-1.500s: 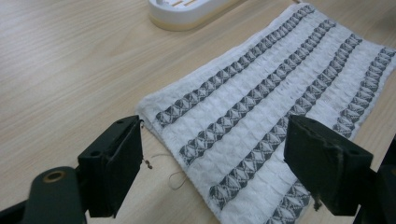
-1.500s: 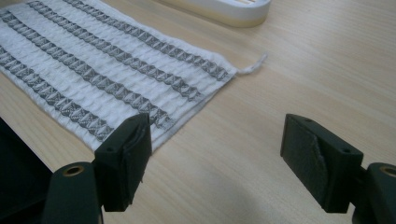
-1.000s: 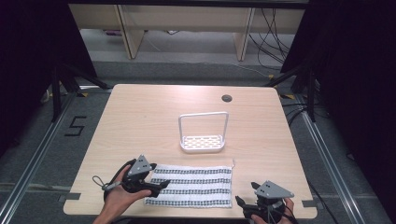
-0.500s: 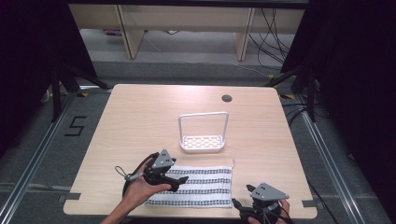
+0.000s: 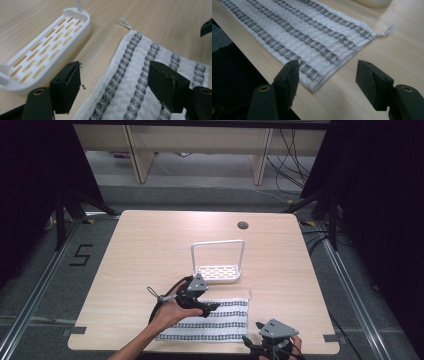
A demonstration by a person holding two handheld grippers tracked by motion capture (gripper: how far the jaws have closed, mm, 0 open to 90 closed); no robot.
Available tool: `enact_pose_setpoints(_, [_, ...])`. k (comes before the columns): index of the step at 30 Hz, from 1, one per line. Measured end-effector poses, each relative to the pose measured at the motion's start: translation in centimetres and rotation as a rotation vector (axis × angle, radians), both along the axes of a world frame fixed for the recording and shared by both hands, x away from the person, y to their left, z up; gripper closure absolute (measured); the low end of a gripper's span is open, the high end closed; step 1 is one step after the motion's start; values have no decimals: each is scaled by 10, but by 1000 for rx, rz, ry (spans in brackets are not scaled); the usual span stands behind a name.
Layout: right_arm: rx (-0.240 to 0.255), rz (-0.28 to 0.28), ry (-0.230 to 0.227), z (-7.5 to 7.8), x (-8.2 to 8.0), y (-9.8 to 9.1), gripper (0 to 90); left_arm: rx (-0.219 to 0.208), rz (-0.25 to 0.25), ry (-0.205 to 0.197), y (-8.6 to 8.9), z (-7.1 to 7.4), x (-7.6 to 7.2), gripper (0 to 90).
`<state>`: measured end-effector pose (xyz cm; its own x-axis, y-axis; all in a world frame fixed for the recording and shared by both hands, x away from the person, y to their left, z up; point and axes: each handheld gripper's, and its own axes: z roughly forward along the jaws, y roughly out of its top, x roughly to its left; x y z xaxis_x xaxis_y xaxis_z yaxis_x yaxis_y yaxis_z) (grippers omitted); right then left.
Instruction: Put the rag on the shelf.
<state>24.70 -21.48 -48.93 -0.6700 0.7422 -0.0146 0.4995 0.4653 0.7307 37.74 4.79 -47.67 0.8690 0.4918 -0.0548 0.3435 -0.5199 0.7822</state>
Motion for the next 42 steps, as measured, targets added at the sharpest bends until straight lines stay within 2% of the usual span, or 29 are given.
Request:
enact_pose_setpoints(1, [-2,-9,17,-2,1,0,379,12,-15,3,-5,-1,4,272])
enact_pose_setpoints(4, [2,-6,20,-5,1,1,387,20,-28,12,-13,-3,6,273])
enact_pose_setpoints(5, [-13,7,23,-5,2,1,395,27,-40,12,-17,-4,8,273])
enact_pose_setpoints(6, [-11,6,21,-6,1,2,399,8,-49,22,-24,-6,10,276])
enact_pose_setpoints(9, [-13,9,21,-6,1,3,404,16,-61,10,-31,-6,13,286])
enact_pose_setpoints(10, [-17,12,21,-6,1,4,410,3,-74,18,-38,-6,16,302])
enact_pose_setpoints(13, [-24,16,15,-7,2,5,415,20,-97,20,-48,-6,20,310])
enact_pose_setpoints(15, [-26,14,16,-7,2,5,417,12,-108,22,-53,-6,21,314])
enact_pose_setpoints(16, [-19,2,36,-7,0,6,418,19,-117,29,-56,-6,23,322])
enact_pose_setpoints(19, [-28,21,16,-8,2,7,421,55,-152,48,-69,-9,27,335])
enact_pose_setpoints(22, [-36,21,17,-8,3,7,422,63,-166,62,-79,-12,29,342])
enact_pose_setpoints(27, [-40,18,23,-9,2,8,426,88,-186,65,-89,-15,31,345])
enact_pose_setpoints(31, [-41,16,38,-11,1,11,430,89,-195,72,-95,-17,32,367])
enact_pose_setpoints(32, [-54,31,33,-11,2,11,430,93,-197,77,-97,-18,33,367])
enact_pose_setpoints(33, [-55,24,38,-12,2,13,435,100,-213,82,-99,-19,34,378])
enact_pose_setpoints(37, [-64,25,38,-13,4,13,442,113,-215,87,-102,-20,36,389])
enact_pose_setpoints(41, [-59,13,57,-14,5,13,446,118,-227,95,-104,-20,37,404])
enact_pose_setpoints(42, [-61,15,53,-15,6,12,449,102,-224,104,-105,-21,37,419])
